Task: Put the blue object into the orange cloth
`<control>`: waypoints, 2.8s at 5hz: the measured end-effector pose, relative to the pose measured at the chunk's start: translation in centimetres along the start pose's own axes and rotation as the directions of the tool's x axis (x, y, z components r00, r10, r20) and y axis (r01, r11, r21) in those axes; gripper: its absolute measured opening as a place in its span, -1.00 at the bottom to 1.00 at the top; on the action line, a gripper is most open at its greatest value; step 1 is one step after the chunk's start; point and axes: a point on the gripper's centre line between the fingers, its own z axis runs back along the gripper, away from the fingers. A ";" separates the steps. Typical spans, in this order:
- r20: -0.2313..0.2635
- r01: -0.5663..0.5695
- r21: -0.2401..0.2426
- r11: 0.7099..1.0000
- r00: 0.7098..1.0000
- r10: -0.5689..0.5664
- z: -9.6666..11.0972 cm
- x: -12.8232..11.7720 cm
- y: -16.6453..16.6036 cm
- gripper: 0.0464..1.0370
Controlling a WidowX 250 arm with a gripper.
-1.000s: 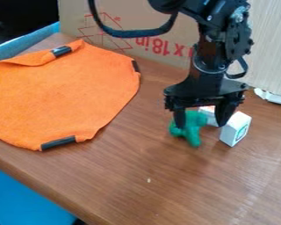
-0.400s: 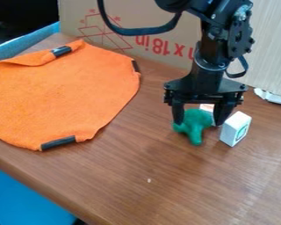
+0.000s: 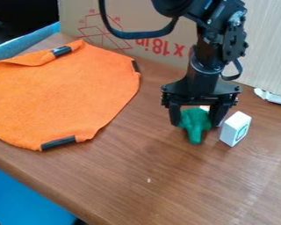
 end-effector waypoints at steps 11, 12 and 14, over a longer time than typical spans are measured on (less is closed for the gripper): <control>-0.029 -0.246 0.003 0.969 0.969 0.246 2.6 10.2 10.0 0.73; -0.021 -0.286 0.017 0.958 0.958 0.287 1.8 12.5 10.1 0.73; -0.009 -0.343 0.050 0.938 0.939 0.344 0.5 15.8 11.4 0.73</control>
